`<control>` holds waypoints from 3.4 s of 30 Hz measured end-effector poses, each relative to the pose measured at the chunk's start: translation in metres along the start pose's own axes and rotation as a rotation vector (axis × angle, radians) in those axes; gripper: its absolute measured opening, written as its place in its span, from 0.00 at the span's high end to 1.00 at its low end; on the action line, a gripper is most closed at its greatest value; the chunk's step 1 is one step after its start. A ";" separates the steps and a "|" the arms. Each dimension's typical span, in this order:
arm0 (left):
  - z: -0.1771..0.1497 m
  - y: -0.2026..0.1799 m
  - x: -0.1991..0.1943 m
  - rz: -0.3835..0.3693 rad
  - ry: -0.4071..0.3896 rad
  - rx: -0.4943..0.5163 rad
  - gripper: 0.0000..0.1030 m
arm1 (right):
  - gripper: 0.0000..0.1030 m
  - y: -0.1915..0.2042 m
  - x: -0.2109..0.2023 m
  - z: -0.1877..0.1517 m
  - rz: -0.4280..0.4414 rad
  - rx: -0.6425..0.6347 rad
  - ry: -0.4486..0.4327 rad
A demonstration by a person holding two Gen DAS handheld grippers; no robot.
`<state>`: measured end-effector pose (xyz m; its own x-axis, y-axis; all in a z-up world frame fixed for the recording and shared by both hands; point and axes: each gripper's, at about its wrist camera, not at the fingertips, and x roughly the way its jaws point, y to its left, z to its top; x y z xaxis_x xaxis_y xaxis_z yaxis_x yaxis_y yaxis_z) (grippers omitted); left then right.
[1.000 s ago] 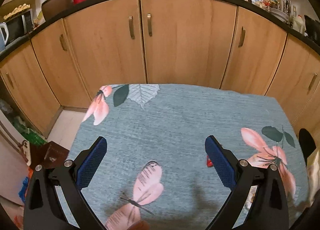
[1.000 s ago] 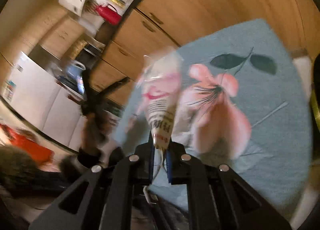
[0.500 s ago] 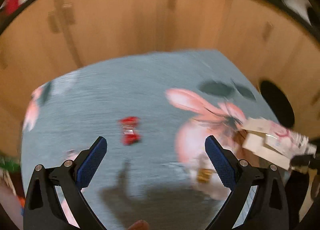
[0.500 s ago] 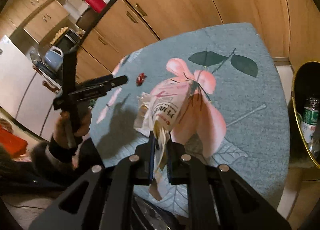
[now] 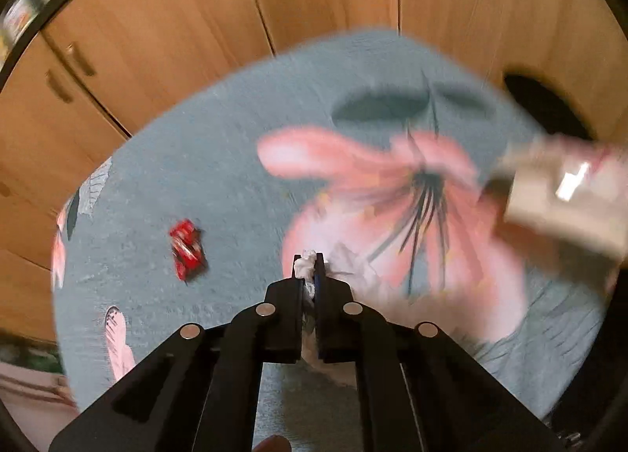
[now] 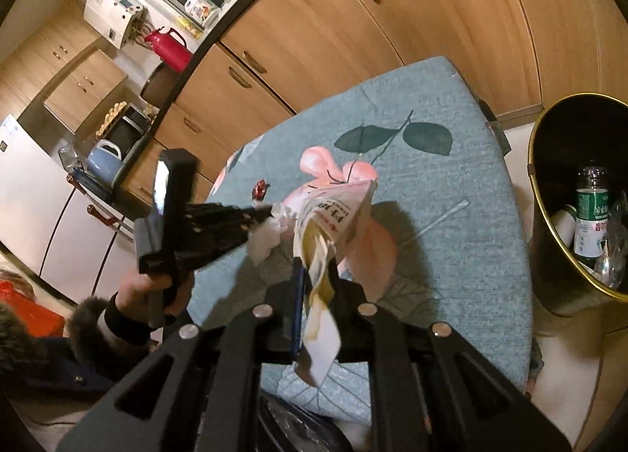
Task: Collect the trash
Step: 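Grasp the white tissue with the left tool while the right tool holds the carton, then carry the tissue and carton to the bin and release both, then grasp the red candy wrapper with the left tool while the right tool grasps the brass cap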
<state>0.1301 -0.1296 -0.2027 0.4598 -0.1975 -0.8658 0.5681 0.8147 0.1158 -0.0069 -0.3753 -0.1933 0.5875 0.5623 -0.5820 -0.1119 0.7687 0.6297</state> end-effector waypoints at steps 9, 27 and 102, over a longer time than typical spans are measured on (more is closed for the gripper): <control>0.023 0.077 -0.084 -0.298 -0.186 -0.286 0.95 | 0.87 0.008 0.006 0.001 0.011 -0.008 0.001; 0.019 -0.032 -0.034 -0.395 -0.156 -0.162 0.87 | 0.90 -0.047 -0.049 0.024 -0.190 0.043 -0.153; -0.022 0.147 -0.027 0.052 -0.260 -0.347 0.08 | 0.79 0.127 0.161 -0.067 -0.197 -0.532 0.191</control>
<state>0.1858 0.0074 -0.1727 0.6633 -0.2463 -0.7066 0.2976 0.9532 -0.0529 0.0197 -0.1665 -0.2417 0.4887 0.4006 -0.7750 -0.4306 0.8833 0.1851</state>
